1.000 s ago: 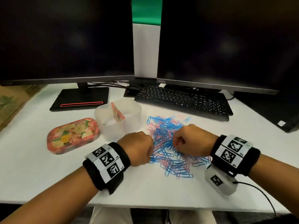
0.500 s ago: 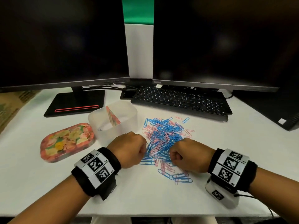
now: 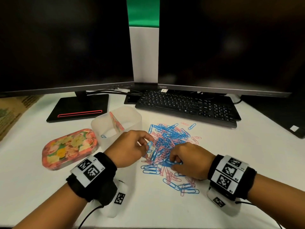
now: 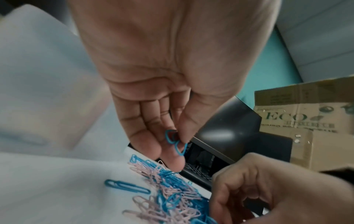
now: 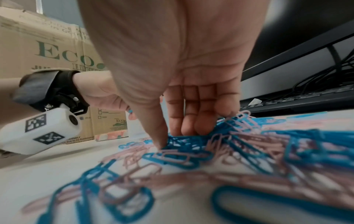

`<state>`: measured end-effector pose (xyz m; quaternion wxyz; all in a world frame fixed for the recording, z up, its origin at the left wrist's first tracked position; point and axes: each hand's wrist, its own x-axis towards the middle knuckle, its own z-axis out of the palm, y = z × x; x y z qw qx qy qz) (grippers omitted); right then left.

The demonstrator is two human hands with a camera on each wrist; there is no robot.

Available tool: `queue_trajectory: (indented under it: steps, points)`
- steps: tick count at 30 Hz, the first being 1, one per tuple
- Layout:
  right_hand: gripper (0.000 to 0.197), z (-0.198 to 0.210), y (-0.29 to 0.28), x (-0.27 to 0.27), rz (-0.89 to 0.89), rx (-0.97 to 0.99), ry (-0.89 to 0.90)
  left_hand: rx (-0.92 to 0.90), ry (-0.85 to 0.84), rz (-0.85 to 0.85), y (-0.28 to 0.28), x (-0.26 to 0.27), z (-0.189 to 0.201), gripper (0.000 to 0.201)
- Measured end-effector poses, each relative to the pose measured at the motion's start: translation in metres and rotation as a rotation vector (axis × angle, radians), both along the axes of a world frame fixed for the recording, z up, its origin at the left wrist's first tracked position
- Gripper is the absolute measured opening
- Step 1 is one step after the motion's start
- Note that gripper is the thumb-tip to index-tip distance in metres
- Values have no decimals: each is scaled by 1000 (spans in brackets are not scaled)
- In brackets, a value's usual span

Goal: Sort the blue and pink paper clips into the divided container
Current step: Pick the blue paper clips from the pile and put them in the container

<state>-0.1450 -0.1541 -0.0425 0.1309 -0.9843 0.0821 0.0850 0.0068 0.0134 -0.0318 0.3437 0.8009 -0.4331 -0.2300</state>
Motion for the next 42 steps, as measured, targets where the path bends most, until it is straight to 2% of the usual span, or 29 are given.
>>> queue_trajectory:
  steps: [4,10,13,17,19,21,23,25,28,33,37,42]
  points:
    - [11,-2,0,5,3,-22,-1,-18,153,37,1,2,3,28]
    - [8,15,-9,10,-104,134,-73,-40,213,82,11,7,16,24]
    - [5,30,-12,20,-120,233,-129,-52,160,131,19,14,29,18]
    - [8,52,-5,46,-129,416,-211,-113,-54,268,35,33,53,12]
    - [10,62,3,64,-98,487,-222,-51,-209,379,41,50,62,13]
    - [9,69,15,84,-73,529,-237,63,-282,442,45,64,64,11]
    - [9,74,28,104,-58,530,-242,156,-298,444,46,67,63,9]
    - [13,76,42,124,-47,504,-230,172,-335,471,47,68,64,17]
    - [13,77,60,150,-32,454,-190,115,-392,544,53,71,69,25]
    - [7,67,78,174,-69,437,-174,53,-370,546,65,75,77,24]
    - [13,63,64,167,-132,454,-287,11,-405,525,68,70,80,21]
    - [10,65,17,118,-207,451,-352,-33,-374,422,59,52,80,16]
